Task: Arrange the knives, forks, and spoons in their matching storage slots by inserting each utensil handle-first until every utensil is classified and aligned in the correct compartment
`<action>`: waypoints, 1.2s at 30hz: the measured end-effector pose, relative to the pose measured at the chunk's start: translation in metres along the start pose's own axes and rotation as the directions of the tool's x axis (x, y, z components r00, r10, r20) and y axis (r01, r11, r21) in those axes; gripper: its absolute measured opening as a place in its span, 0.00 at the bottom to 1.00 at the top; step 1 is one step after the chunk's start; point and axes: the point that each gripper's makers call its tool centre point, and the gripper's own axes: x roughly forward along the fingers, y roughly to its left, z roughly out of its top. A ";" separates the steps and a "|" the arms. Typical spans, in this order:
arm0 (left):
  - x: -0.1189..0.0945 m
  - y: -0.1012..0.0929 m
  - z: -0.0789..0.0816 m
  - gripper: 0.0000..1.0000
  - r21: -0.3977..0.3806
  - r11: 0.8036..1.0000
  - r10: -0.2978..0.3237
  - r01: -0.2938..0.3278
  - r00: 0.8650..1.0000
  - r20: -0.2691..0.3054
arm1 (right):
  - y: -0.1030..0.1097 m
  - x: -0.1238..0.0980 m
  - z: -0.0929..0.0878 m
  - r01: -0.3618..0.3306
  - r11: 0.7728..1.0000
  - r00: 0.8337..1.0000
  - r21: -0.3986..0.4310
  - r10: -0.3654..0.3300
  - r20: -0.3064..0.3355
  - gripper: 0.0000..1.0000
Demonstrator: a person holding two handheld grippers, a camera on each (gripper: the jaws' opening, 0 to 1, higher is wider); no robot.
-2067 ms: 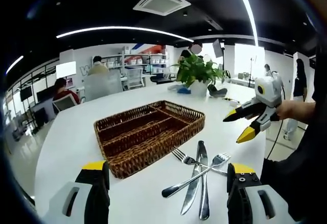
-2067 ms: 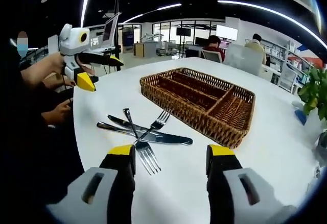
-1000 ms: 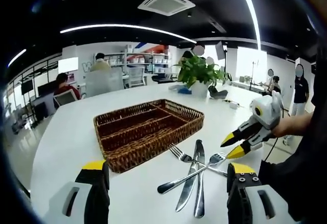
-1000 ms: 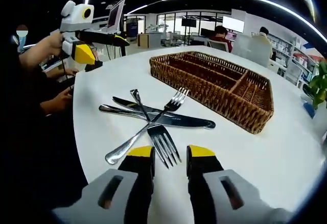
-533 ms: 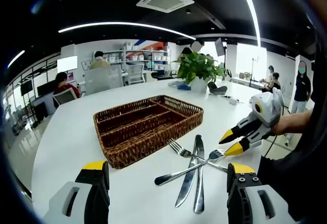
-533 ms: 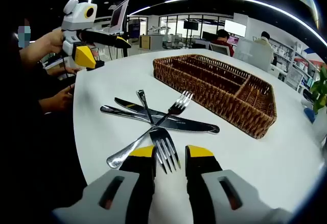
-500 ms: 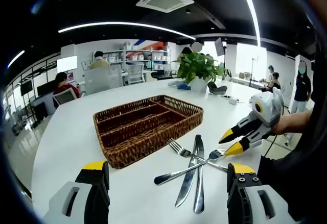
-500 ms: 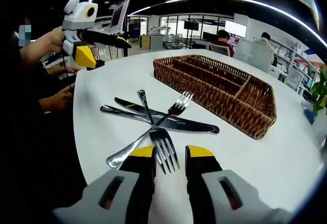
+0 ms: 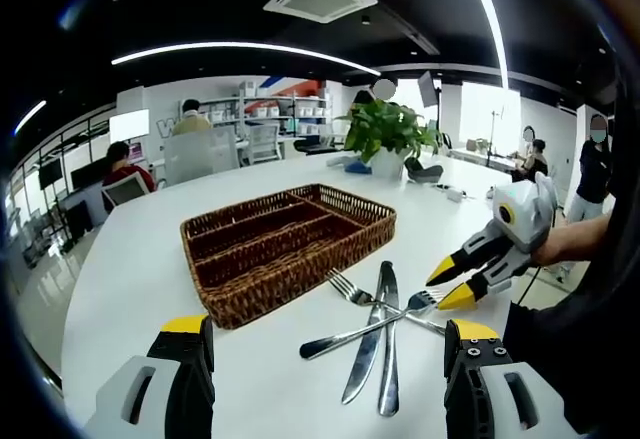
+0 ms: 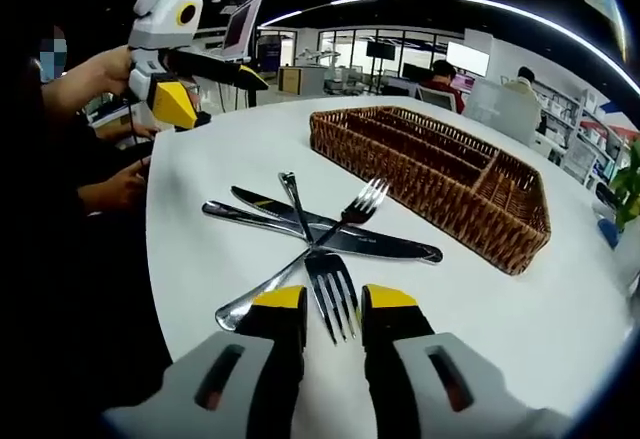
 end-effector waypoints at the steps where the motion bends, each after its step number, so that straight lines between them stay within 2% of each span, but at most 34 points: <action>1: 0.000 0.000 0.000 1.00 -0.001 1.000 0.001 -0.001 1.000 -0.002 | 0.000 0.000 0.000 0.003 1.000 1.000 0.003 -0.003 0.001 0.19; 6: -0.001 0.001 -0.002 1.00 -0.002 1.000 0.004 -0.004 1.000 -0.005 | -0.004 0.001 -0.004 0.023 1.000 1.000 0.018 -0.023 0.001 0.15; 8: -0.001 0.001 -0.002 1.00 -0.002 1.000 0.005 -0.005 1.000 -0.005 | -0.004 0.000 -0.006 0.027 0.999 1.000 0.025 -0.027 -0.004 0.10; 13: -0.001 0.000 -0.003 0.97 -0.006 1.000 0.002 -0.002 1.000 -0.009 | -0.007 0.000 -0.010 0.039 0.999 0.999 -0.009 -0.039 -0.022 0.11; 20: 0.000 -0.001 -0.003 0.97 -0.004 1.000 0.001 -0.001 1.000 -0.007 | -0.008 0.002 -0.003 0.036 0.998 0.999 -0.048 -0.036 -0.001 0.21; 27: -0.001 -0.002 -0.002 0.98 -0.006 1.000 0.005 -0.005 1.000 0.000 | -0.007 0.009 -0.004 0.032 0.997 0.999 -0.076 -0.033 -0.016 0.17; 36: -0.004 0.000 -0.004 0.98 -0.009 1.000 0.013 -0.013 1.000 -0.006 | -0.008 0.008 -0.005 0.018 0.998 1.000 -0.060 -0.018 -0.010 0.14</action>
